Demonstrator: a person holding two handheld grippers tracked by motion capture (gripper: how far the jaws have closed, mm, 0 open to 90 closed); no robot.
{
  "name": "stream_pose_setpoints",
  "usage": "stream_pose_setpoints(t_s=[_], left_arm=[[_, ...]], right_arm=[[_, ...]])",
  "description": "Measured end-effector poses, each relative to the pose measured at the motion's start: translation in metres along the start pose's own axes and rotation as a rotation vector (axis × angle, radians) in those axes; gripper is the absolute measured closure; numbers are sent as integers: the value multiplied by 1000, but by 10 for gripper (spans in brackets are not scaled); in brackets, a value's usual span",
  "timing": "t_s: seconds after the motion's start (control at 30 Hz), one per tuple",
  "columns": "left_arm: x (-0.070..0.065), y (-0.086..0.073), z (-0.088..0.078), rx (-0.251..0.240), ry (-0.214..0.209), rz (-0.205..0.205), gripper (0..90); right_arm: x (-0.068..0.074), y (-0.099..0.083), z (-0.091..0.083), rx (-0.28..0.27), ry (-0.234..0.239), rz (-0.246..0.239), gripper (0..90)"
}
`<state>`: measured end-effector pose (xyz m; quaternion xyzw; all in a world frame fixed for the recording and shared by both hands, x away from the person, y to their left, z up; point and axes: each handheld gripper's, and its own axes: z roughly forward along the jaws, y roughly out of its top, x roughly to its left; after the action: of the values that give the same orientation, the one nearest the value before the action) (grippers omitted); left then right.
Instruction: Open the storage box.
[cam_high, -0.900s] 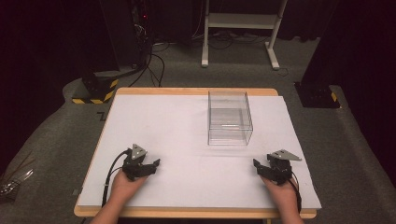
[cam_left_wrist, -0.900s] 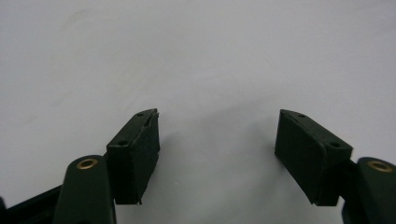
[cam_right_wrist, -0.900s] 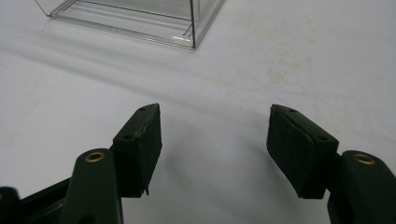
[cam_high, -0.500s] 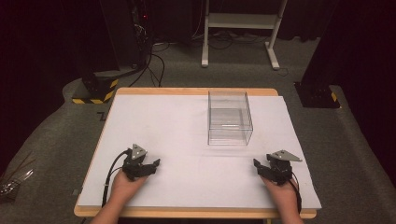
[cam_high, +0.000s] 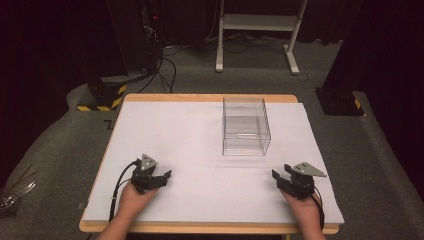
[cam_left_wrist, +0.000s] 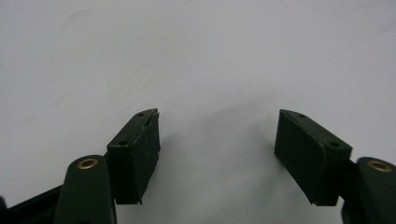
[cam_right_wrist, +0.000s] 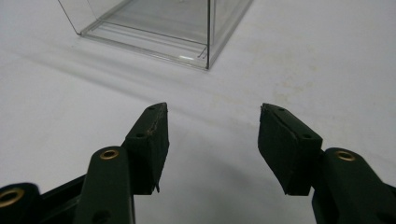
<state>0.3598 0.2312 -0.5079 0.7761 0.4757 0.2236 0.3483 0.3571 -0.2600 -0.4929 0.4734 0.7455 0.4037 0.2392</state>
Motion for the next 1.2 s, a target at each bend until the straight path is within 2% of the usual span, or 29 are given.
stream_pose_setpoints(t_s=[0.17, 0.33, 0.7, 0.83, 0.87, 1.03, 1.2], left_arm=[[0, 0, 0, 0, 0, -1, 312], [0, 0, 0, 0, 0, 2, 313], [0, 0, 0, 0, -1, 2, 313], [0, 0, 0, 0, -1, 2, 313], [0, 0, 0, 0, -1, 2, 313], [0, 0, 0, -1, -1, 1, 316], [0, 0, 0, -1, -3, 2, 317]], right_arm=[[4, 3, -3, -18, 21, -14, 443], [11, 5, -3, -21, 31, -54, 453], [27, 13, -2, -44, 88, -81, 459], [28, 16, 2, -17, 117, -88, 456], [28, 16, 2, -17, 117, -88, 456], [33, 24, 8, -16, 111, -147, 465], [36, 37, 9, -38, 118, -145, 454]])
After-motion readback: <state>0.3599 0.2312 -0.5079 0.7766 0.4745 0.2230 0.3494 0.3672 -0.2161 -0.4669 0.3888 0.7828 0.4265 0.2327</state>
